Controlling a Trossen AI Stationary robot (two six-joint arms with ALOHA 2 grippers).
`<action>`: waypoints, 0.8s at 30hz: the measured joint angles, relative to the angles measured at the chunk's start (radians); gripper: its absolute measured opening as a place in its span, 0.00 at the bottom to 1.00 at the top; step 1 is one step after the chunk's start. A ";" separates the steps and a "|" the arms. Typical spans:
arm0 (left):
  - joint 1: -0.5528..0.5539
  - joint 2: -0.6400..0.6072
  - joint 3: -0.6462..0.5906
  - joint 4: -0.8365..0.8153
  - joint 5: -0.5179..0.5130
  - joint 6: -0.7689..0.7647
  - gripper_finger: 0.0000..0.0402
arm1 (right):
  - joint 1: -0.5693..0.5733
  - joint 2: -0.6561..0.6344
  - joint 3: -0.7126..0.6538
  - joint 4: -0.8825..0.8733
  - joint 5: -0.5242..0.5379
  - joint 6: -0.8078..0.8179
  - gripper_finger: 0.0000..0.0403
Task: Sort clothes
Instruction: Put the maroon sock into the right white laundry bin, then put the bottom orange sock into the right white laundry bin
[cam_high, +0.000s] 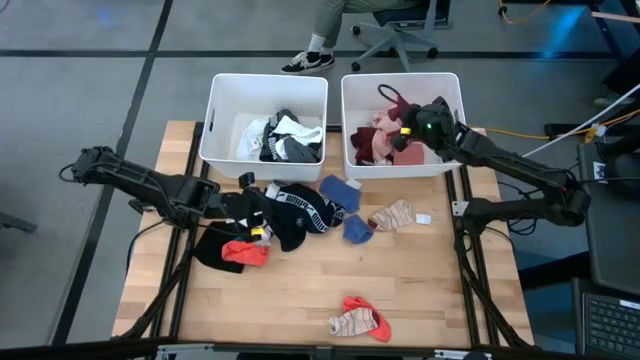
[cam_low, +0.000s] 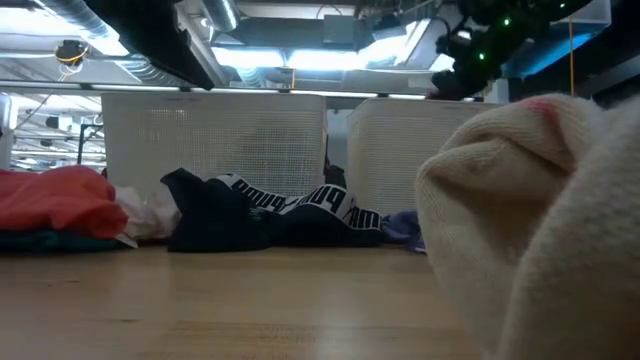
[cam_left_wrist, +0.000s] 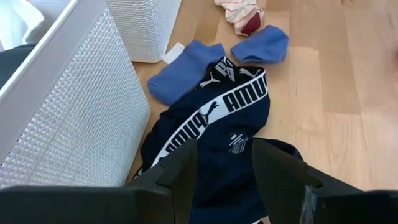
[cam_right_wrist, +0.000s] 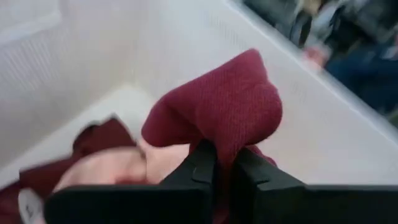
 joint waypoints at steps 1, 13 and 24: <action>0.000 0.000 0.000 -0.001 0.000 0.000 0.36 | -0.015 0.006 0.000 -0.026 -0.014 0.023 0.08; 0.000 0.000 0.000 0.005 0.000 0.000 0.36 | -0.057 0.058 0.000 -0.086 -0.050 0.126 0.67; 0.000 0.000 0.000 0.005 0.000 -0.005 0.36 | 0.051 0.031 0.151 -0.321 -0.069 0.173 0.83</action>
